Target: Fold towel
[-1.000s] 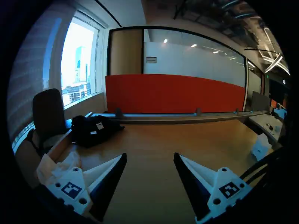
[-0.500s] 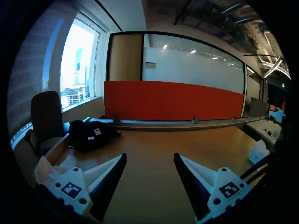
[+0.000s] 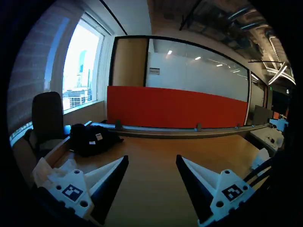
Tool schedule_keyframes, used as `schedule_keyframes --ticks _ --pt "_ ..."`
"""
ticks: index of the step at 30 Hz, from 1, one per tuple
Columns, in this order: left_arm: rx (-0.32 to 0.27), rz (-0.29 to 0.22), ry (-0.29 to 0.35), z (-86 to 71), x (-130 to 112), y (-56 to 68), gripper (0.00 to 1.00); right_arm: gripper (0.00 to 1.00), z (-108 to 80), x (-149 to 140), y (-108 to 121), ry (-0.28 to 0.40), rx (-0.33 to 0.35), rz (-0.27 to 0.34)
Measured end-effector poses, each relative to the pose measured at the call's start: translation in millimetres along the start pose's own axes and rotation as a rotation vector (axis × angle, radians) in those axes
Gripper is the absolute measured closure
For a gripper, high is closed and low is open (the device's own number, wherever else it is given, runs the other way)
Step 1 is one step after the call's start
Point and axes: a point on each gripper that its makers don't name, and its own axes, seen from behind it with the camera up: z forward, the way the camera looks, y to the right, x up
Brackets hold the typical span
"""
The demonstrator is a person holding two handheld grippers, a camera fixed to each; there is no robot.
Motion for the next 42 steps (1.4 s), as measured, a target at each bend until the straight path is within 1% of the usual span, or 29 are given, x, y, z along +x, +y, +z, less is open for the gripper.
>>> schedule_keyframes --ticks 6,12,21,24,27,32,36,42 --pt "0.0 -0.001 0.018 -0.8 2.3 0.5 0.07 0.01 0.9 2.3 -2.8 0.0 -0.007 0.016" --pt "-0.001 -0.005 0.035 -0.1 1.4 2.1 0.07 0.01 -0.3 2.6 -10.0 -0.006 0.0 0.038" --pt "0.013 0.031 0.06 1.6 -2.5 4.3 0.07 0.01 -3.0 4.7 -18.4 -0.015 0.014 0.046" --pt "0.011 0.045 0.078 2.0 -2.0 6.4 0.07 0.01 -5.1 3.1 -20.5 -0.019 0.015 0.049" --pt "0.016 0.056 0.102 1.5 -2.7 5.6 0.07 0.01 -6.1 -4.1 -24.1 -0.035 0.024 0.045" --pt "0.04 0.065 0.124 3.3 -15.4 1.3 0.07 0.01 -7.1 -16.2 -27.2 -0.062 0.031 0.033" --pt "0.047 0.078 0.141 7.1 -24.4 1.5 0.07 0.01 -4.8 -21.7 -27.1 -0.074 0.029 0.031" --pt "0.053 0.108 0.166 12.8 -39.3 2.4 0.07 0.01 0.2 -26.5 -23.9 -0.061 0.026 0.045"
